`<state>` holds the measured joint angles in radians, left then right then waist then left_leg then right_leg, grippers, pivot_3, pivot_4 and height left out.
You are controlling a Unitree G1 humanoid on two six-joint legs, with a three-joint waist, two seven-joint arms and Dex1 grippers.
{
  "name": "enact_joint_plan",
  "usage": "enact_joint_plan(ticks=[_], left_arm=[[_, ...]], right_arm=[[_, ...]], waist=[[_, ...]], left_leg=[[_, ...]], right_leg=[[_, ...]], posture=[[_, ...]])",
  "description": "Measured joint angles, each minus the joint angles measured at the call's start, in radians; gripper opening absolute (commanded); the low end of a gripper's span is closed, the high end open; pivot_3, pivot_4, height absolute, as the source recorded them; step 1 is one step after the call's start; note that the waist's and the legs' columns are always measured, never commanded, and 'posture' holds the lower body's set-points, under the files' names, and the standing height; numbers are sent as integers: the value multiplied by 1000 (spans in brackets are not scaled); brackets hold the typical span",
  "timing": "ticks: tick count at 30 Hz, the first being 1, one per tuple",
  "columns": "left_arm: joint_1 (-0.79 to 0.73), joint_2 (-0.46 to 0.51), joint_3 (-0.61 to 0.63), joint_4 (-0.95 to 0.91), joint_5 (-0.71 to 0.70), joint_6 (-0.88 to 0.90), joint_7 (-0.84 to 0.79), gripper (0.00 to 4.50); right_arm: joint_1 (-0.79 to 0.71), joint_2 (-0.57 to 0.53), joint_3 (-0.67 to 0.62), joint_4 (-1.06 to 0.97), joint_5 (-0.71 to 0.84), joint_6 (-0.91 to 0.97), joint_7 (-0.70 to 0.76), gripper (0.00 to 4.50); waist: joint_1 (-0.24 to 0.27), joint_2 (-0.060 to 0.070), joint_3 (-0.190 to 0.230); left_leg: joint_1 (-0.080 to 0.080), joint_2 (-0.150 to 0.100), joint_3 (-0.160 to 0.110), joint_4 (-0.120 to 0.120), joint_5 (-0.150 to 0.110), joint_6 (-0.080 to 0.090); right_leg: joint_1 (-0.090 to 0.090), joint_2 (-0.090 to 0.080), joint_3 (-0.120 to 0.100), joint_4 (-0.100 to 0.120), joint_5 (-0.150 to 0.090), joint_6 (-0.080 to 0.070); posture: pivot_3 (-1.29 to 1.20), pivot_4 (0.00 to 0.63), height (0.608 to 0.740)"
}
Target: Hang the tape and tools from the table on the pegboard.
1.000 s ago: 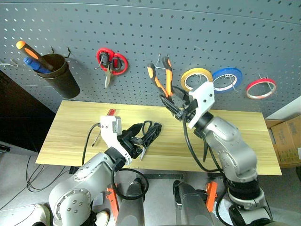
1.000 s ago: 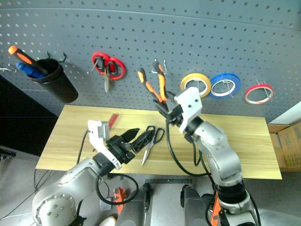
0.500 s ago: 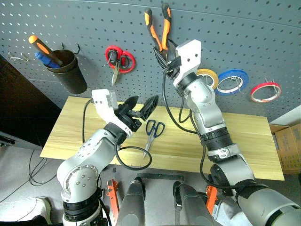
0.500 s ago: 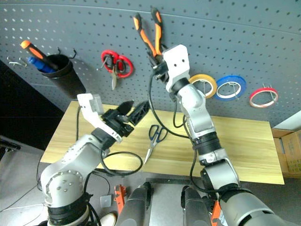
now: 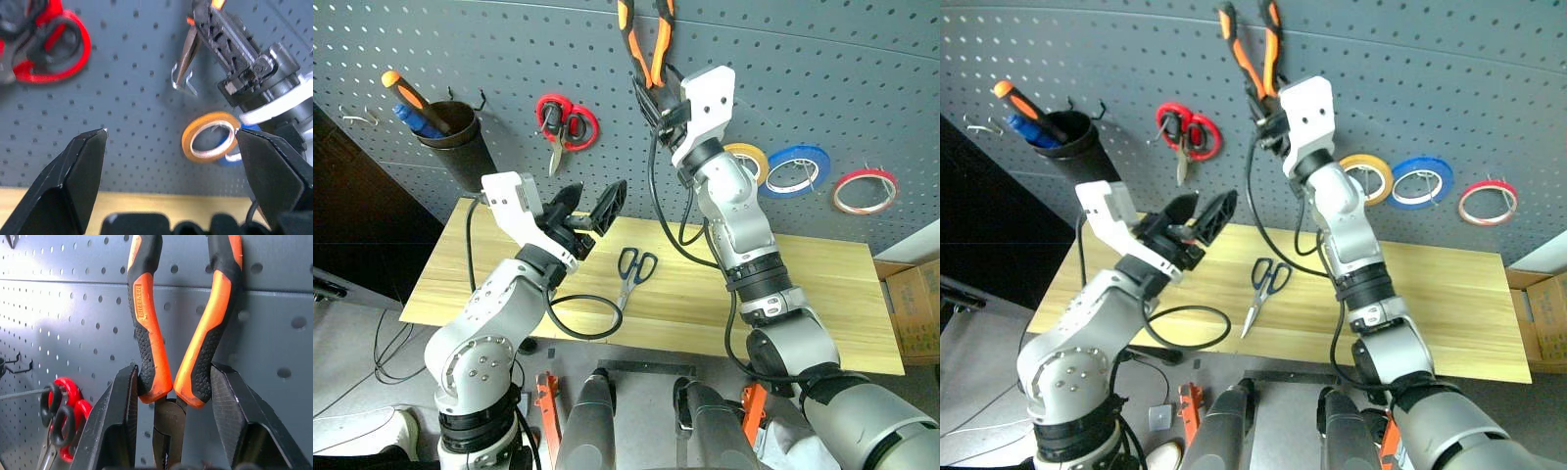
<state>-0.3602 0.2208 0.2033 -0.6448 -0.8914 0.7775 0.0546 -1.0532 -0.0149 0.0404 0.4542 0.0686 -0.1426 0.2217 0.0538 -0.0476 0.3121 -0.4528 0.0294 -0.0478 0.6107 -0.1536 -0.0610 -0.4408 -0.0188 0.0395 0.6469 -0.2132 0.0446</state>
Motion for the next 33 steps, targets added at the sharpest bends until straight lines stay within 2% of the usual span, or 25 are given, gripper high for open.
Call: enact_joint_plan(ticks=[7, 14, 21, 30, 31, 33], left_arm=[[1, 4, -17, 27, 18, -8, -5, 4500], [1, 5, -22, 28, 18, -8, -5, 4500], [3, 12, -21, 27, 7, -1, 1, 4500], [9, 22, -20, 27, -11, 3, 3, 4500], [9, 24, -20, 27, -11, 3, 3, 4500], [9, 28, -19, 27, -11, 3, 3, 4500]], right_arm=[[-32, -7, -17, -2, -15, -38, -37, 1719], [-32, -21, -17, 101, -61, -153, -71, 1719], [40, -11, -14, 221, -100, -256, -99, 1719], [84, 7, -16, 287, -111, -243, -136, 1719], [86, 2, -15, 283, -118, -240, -135, 2421], [100, -9, -7, 277, -129, -220, -132, 2879]], waist=[[0, 0, 0], [0, 0, 0], [2, 0, 0], [4, 0, -2], [5, 0, -3], [8, 0, -5]], left_leg=[[0, 0, 0, 0, 0, 0], [0, 0, 0, 0, 1, -1], [1, 0, -1, 0, 1, -1], [3, 0, -3, 0, 5, -1], [3, 0, -3, 0, 5, -1], [3, -1, -3, 0, 5, -1]], right_leg=[[0, 0, 0, 0, 0, 0], [0, 0, 0, 1, 0, 0], [1, 0, 0, 1, 0, 0], [5, 0, -2, 1, 2, -3], [5, 0, -2, 0, 2, -3], [5, 0, -2, 0, 1, -5]], posture=[[195, 250, 740], [209, 250, 740], [228, 259, 740], [213, 262, 740], [211, 262, 740], [209, 260, 740]])
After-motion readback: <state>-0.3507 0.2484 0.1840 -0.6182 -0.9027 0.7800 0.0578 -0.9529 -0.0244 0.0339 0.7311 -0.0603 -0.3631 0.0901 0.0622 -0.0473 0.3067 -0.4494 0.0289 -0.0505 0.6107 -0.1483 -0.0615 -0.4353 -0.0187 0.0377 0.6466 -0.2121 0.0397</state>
